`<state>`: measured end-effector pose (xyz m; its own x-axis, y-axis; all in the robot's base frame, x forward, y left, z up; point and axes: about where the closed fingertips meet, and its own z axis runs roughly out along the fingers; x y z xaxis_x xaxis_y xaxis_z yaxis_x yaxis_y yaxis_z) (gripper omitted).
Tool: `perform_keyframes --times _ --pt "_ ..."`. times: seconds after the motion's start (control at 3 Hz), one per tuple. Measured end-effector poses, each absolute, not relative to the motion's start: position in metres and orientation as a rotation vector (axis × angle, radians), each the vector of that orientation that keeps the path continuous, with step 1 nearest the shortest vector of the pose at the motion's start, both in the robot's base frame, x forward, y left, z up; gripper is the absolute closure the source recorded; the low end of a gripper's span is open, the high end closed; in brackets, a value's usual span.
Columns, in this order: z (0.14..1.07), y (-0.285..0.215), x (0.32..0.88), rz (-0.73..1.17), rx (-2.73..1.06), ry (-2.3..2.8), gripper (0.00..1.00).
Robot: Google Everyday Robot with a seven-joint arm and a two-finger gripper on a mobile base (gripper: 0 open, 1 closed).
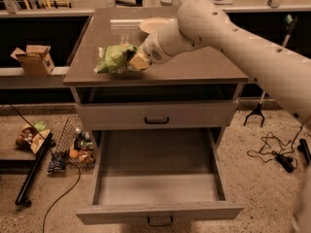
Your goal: Place green jalapeno chip bag into middle drawer
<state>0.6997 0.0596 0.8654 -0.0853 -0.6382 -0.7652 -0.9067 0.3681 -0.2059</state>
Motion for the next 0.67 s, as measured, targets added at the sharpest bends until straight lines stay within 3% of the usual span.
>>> perform_keyframes --times 0.67 --pt "0.864 0.041 0.595 0.712 -1.369 1.569 1.00"
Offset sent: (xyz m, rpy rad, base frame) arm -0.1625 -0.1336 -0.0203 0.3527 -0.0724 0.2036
